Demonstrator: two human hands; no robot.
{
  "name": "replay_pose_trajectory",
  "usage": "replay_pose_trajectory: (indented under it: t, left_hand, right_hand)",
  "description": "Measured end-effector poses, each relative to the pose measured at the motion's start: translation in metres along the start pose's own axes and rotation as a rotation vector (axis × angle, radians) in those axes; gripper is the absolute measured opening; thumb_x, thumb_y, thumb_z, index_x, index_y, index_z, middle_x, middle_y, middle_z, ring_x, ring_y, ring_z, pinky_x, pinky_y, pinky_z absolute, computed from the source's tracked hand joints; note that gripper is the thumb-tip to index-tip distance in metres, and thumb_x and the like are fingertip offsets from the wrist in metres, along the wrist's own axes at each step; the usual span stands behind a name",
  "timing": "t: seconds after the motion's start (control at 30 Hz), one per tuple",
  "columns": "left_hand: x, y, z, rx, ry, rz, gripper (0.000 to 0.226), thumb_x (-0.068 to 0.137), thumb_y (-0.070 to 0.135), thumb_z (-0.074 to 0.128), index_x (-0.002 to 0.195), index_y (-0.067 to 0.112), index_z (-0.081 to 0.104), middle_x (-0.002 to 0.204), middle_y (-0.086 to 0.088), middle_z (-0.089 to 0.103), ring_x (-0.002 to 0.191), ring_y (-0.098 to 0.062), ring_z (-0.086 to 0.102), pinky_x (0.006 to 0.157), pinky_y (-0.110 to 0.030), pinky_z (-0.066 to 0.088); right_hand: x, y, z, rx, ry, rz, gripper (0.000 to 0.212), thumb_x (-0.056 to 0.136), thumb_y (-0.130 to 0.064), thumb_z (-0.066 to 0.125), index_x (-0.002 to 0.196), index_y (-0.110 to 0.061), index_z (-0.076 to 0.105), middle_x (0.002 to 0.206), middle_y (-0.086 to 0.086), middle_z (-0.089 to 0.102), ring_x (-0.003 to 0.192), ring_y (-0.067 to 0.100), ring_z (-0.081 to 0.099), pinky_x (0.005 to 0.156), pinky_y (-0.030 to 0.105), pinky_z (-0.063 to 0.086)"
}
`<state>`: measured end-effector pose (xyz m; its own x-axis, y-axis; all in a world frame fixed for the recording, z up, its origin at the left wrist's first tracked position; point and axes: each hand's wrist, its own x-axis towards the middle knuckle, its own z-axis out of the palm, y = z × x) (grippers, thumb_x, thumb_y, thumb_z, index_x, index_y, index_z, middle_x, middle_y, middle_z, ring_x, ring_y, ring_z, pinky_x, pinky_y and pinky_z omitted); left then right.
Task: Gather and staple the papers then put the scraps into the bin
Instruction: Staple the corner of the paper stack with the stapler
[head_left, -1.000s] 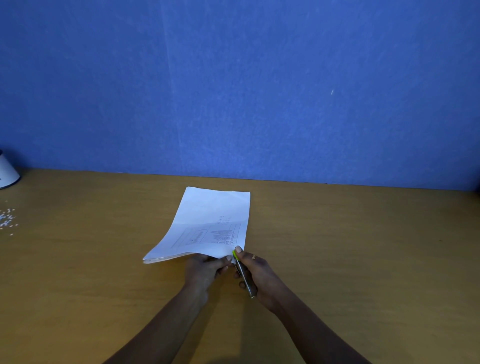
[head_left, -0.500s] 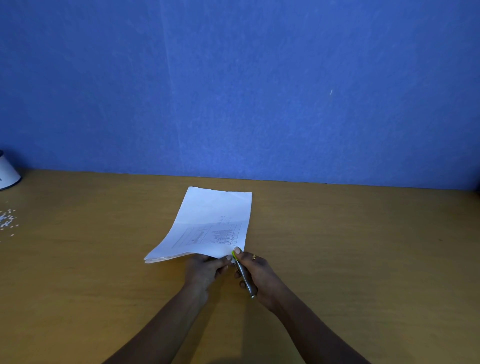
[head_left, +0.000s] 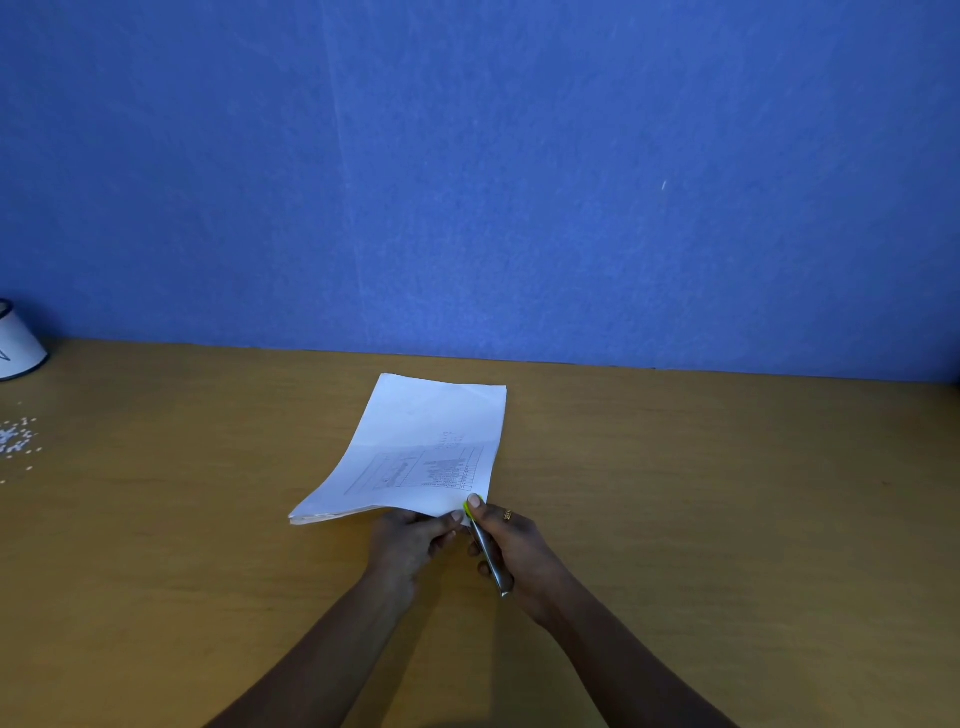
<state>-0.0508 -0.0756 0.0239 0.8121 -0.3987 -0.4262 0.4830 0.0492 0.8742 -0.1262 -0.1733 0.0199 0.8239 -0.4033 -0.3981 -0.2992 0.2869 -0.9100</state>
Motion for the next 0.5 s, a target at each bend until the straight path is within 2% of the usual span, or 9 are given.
replay_pose_trajectory:
  t: [0.23, 0.5]
  left_hand:
    - [0.0010, -0.0013, 0.0005, 0.013, 0.004, 0.002, 0.019, 0.072, -0.009, 0.070, 0.089, -0.004, 0.065, 0.079, -0.010, 0.067, 0.072, -0.019, 0.063, 0.049, -0.015, 0.051]
    - [0.0025, -0.0024, -0.0003, 0.014, 0.008, 0.004, 0.018, 0.071, -0.009, 0.071, 0.087, -0.004, 0.065, 0.078, -0.011, 0.067, 0.070, -0.019, 0.063, 0.049, -0.015, 0.052]
  right_hand:
    - [-0.0002, 0.0002, -0.0015, 0.011, 0.013, -0.001, 0.029, 0.086, -0.043, 0.058, 0.073, -0.018, 0.062, 0.063, -0.006, 0.057, 0.059, 0.008, 0.052, 0.052, 0.020, 0.041]
    - [0.0019, 0.0019, -0.0014, -0.012, 0.020, -0.022, 0.028, 0.085, -0.043, 0.060, 0.069, -0.020, 0.062, 0.065, -0.004, 0.055, 0.059, 0.007, 0.052, 0.053, 0.021, 0.040]
